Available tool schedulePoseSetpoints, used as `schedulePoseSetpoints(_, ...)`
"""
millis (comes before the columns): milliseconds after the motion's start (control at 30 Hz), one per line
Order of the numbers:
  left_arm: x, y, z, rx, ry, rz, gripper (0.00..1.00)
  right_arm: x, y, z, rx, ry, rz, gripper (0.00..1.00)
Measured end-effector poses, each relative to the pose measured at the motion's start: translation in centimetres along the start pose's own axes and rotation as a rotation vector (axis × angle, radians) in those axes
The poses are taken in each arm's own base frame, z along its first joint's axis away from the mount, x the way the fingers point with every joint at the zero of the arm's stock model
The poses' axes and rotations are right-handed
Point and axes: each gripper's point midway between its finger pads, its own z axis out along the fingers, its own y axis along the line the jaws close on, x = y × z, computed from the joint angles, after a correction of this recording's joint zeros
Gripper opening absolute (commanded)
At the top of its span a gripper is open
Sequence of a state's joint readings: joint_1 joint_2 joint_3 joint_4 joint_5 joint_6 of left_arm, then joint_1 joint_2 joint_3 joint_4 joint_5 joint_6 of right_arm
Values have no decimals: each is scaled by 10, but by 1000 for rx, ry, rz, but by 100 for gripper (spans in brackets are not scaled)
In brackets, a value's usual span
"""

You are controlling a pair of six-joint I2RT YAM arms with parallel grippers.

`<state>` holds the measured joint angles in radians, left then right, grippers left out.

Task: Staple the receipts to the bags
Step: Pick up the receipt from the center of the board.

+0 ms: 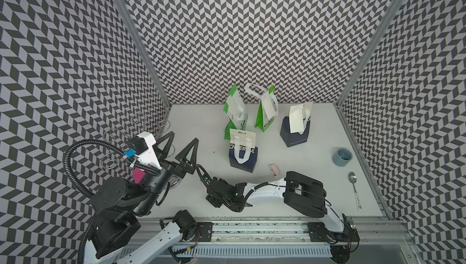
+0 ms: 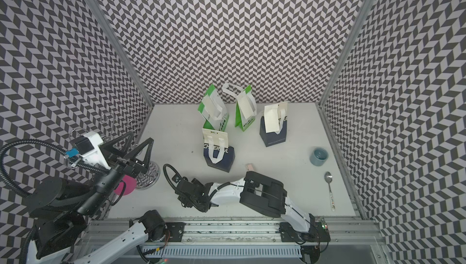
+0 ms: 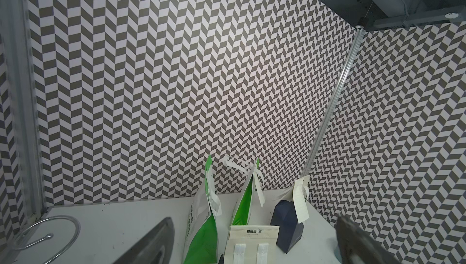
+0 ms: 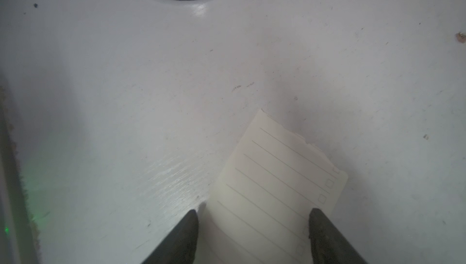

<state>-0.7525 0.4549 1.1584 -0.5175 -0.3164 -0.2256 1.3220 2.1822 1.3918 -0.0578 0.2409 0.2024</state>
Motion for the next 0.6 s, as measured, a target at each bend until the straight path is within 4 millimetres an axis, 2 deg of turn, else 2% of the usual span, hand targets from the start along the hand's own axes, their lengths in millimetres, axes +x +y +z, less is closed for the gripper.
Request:
schedulePoseSetpoints(67,1,-1,0,4,3,0,100,0,-1,0,2,-8,4,47)
schedulePoseSetpoints(133,1,-2,0,11,5,0,100,1,-2,-2,3,-14,8,46)
schedulePoseSetpoints(367,3,-6,0,37,12,-2,100,13,-12,-19,9,-22,10,31)
schedulePoseSetpoints(600,5,-11,1,65,21,-9,100,54,-35,-58,41,21,24,26)
